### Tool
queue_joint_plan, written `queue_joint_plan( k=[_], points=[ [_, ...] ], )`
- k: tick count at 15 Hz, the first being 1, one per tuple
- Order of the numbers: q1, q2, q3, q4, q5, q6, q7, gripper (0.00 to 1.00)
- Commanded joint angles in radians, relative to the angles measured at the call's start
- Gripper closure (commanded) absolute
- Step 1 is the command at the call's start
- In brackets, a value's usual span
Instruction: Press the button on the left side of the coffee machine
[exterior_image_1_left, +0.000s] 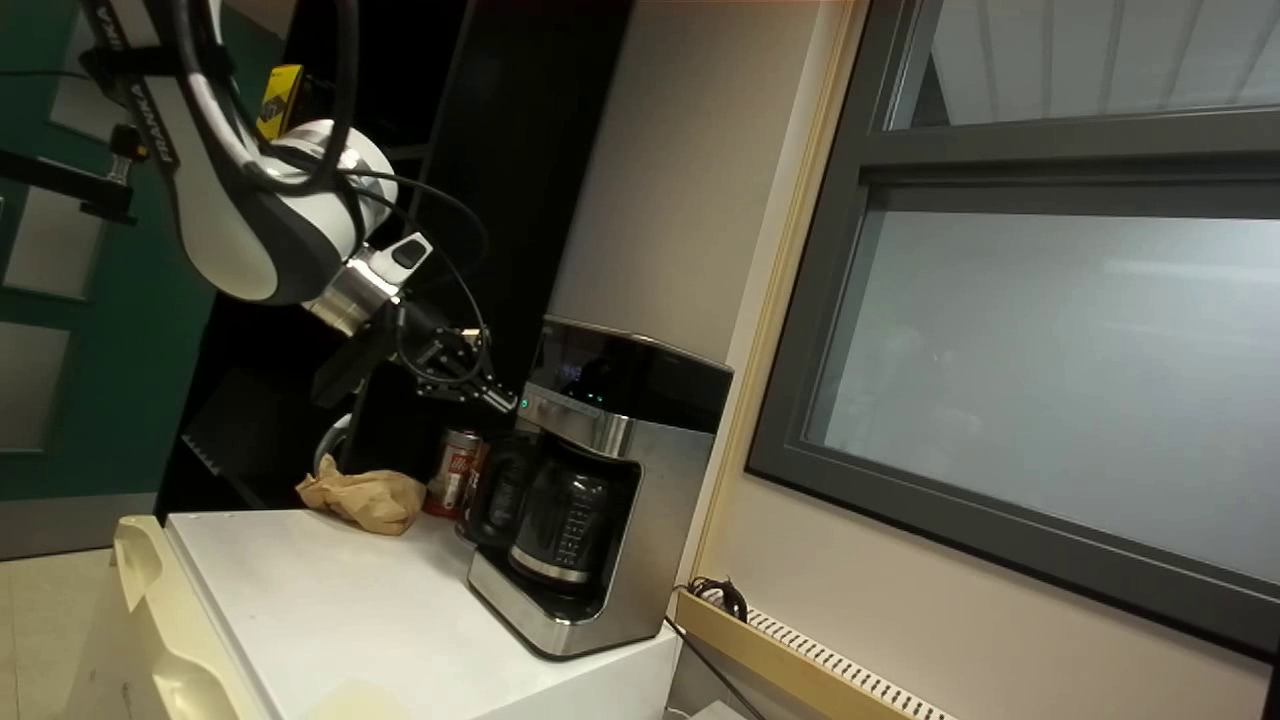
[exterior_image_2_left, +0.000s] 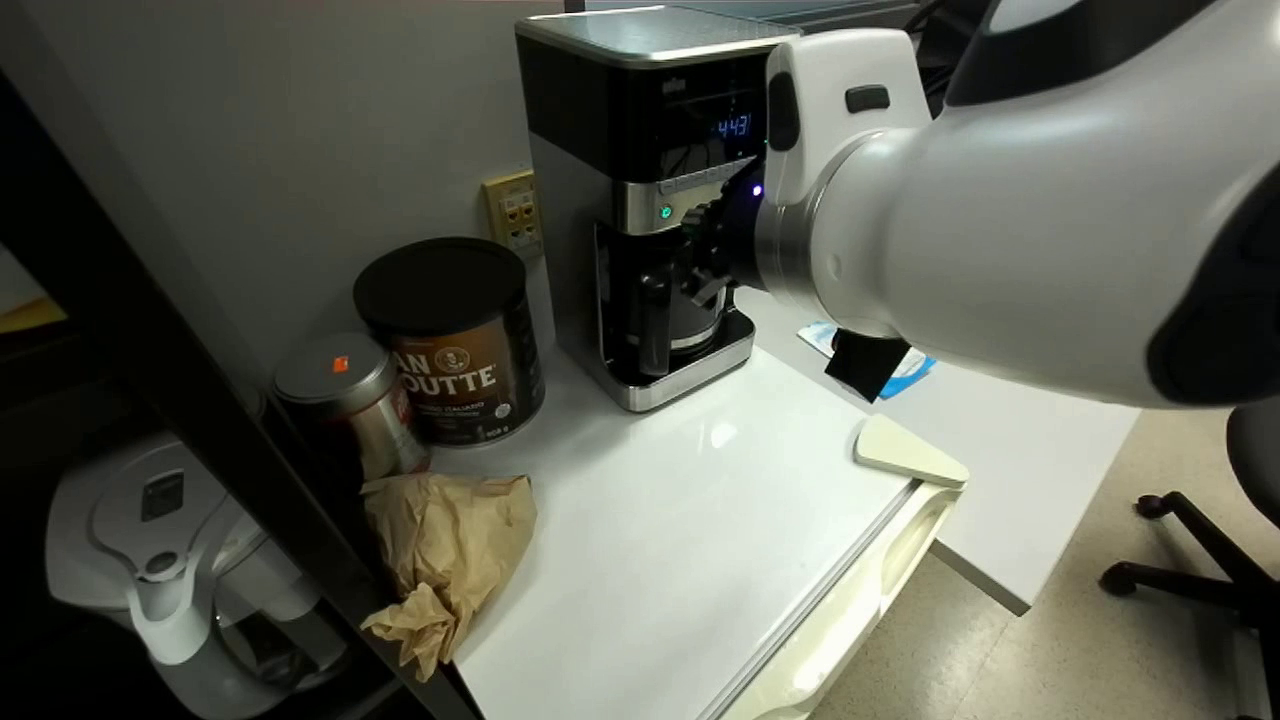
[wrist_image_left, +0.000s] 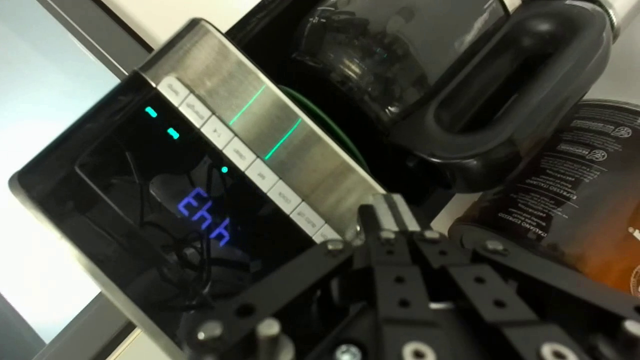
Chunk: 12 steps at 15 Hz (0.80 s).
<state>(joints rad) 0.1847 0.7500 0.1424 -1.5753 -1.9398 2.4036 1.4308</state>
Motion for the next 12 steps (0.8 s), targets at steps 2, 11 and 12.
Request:
queue_joint_plan(
  k=[2, 11, 12],
  points=[
    [-0.001, 0.05, 0.007, 0.071, 0.001, -0.017, -0.014, 1.0],
    [0.001, 0.085, 0.002, 0.134, 0.015, -0.019, -0.027, 1.0],
    [0.002, 0.087, 0.002, 0.137, 0.018, -0.021, -0.029, 1.0]
  ],
)
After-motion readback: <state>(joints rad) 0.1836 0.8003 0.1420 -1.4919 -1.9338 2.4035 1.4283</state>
